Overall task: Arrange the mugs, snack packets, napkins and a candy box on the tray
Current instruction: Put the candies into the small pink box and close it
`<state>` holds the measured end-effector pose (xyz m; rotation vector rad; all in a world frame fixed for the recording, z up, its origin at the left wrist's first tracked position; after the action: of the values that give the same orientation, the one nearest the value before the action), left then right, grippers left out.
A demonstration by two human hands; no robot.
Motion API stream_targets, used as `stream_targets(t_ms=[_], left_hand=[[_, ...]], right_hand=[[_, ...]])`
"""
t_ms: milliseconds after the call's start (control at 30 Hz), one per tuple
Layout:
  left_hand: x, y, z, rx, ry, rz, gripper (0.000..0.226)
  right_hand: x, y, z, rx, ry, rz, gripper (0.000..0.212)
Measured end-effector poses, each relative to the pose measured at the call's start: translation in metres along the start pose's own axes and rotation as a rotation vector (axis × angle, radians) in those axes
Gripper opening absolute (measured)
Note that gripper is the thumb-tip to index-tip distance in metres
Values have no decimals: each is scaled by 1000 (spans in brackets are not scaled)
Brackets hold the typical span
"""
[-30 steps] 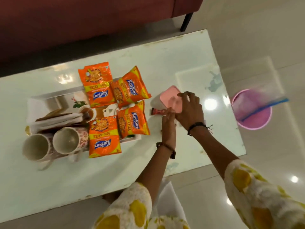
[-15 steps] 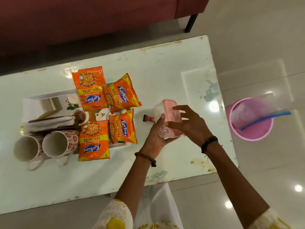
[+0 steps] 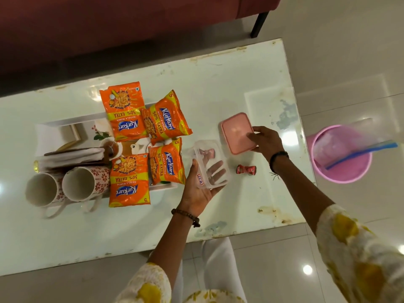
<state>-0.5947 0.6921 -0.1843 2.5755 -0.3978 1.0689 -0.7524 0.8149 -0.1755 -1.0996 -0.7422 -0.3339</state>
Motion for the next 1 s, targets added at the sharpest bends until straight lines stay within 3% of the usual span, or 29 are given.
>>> stream_targets(t_ms=[100,200,300,400,467,533,600,700,767,867,900,1000], left_hand=[[2,-8,9,-9,6,50,93],[4,-16,19,2,23,85,86],[7,-22,30,15,55,100,67],[7,-26,34,22,63,130,74],[6,-27,35,31,42,150,88],[5,-29,41,60,35,169,91],[4,-31,43,85,35,189,87],[2,-35,47,76,78,218,63],[2,-37,49,65,91,247,56],[9,-33,47,-12,61,230,53],[14,-29,44,10,22,228,50],[29,-26,44,138,-84,276,76]], right_hand=[[1,11,8,353,139,109,45],[23,23,13,530,275,313,35],[40,52,-7,692,47,326,26],[47,73,-21,951,-74,314,24],[50,69,-20,906,0,313,19],[58,54,-19,674,104,348,19],[76,28,-24,503,158,491,21],[106,-3,-48,642,86,750,12],[111,-7,-64,800,-26,811,6],[105,-4,-72,700,-90,780,12],[102,-5,-67,558,-28,738,11],[85,9,-53,304,148,521,5]])
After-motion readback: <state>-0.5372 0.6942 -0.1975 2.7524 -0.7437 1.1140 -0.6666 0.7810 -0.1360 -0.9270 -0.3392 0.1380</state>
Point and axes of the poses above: each hand's wrist, its own x-axis away from the middle knuckle, its own z-axis out of the back of the hand, y = z × x, the point moved 5 cm from there along -x, towards the middle knuckle, and after that the axes turned 4 degrees about z, right-handed, at the moved point
